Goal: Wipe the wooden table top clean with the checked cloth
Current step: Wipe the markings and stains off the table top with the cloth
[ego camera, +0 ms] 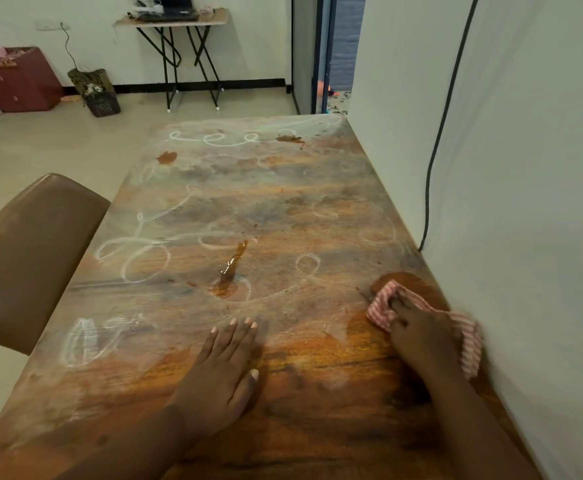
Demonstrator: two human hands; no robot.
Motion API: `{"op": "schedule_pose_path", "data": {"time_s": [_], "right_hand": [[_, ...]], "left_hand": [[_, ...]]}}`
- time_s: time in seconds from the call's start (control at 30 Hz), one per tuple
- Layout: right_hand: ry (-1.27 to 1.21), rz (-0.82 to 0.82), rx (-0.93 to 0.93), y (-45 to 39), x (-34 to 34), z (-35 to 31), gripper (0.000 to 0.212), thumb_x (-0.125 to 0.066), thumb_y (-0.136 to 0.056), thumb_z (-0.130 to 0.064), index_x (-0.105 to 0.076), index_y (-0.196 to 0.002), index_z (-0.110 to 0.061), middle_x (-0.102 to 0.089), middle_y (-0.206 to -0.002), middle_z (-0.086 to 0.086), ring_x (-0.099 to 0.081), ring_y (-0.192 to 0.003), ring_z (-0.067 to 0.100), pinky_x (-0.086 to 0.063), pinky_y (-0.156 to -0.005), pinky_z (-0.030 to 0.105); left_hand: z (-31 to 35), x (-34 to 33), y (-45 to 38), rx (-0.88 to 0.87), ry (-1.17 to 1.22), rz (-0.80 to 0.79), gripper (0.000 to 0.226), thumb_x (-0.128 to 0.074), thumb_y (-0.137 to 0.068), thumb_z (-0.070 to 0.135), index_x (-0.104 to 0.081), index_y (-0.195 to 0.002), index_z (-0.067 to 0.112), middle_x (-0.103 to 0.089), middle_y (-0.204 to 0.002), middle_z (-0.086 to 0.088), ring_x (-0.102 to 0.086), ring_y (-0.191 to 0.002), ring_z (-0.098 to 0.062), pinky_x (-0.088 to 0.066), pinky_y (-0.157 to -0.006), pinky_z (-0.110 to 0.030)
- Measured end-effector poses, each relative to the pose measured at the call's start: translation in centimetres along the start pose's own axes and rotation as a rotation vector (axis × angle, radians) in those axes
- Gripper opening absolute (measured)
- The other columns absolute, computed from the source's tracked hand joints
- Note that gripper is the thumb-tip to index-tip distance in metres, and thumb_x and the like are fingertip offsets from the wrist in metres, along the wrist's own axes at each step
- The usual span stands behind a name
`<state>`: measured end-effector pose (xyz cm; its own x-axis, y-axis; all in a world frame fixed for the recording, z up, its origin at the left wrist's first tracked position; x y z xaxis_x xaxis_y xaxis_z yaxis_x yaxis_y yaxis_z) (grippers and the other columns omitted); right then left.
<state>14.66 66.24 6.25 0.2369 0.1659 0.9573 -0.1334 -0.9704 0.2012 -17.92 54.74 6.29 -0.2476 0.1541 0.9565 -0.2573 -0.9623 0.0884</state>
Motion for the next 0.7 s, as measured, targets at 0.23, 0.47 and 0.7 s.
{"op": "schedule_pose_path", "data": {"time_s": [0.23,0.47,0.7], "right_hand": [[0.022,-0.050,-0.219,-7.4,1.7,-4.5,0.081,-0.052,-0.079,-0.048,-0.021,-0.148,-0.020,-0.021,-0.154,0.008,-0.020,-0.135,0.037,-0.019,-0.109,0.053],[-0.045,0.126,-0.058,-1.8,1.6,-1.4,0.052,-0.036,-0.091,-0.053,-0.041,-0.139,-0.034,-0.042,-0.145,0.004,-0.038,-0.128,0.036,-0.027,-0.107,0.047],[-0.065,-0.001,-0.036,-6.4,0.1,-7.0,0.064,-0.036,-0.085,-0.051,-0.027,-0.145,-0.029,-0.030,-0.151,0.005,-0.022,-0.135,0.038,-0.016,-0.110,0.057]], "left_hand": [[0.1,0.2,-1.3,0.020,0.018,0.023,0.071,0.006,-0.089,0.064,0.012,-0.149,0.026,0.015,-0.156,0.006,0.025,-0.141,-0.007,0.019,-0.113,-0.029],[0.8,0.3,-0.9,0.013,0.046,-0.012,0.072,0.006,-0.088,0.064,0.015,-0.148,0.026,0.022,-0.154,0.006,0.030,-0.138,-0.006,0.025,-0.110,-0.026],[-0.8,-0.5,-0.5,0.085,0.034,0.001,0.072,0.008,-0.088,0.063,0.018,-0.147,0.025,0.021,-0.156,0.004,0.031,-0.139,-0.007,0.023,-0.112,-0.029]]}}
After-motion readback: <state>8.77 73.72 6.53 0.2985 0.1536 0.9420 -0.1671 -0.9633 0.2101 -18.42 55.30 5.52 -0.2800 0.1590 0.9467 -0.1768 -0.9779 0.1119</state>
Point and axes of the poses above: each hand's wrist, its own y-axis away from the middle knuckle, its own x-axis out of the back of the hand, z = x × y, the point moved 2 cm from there along -y, towards the middle knuckle
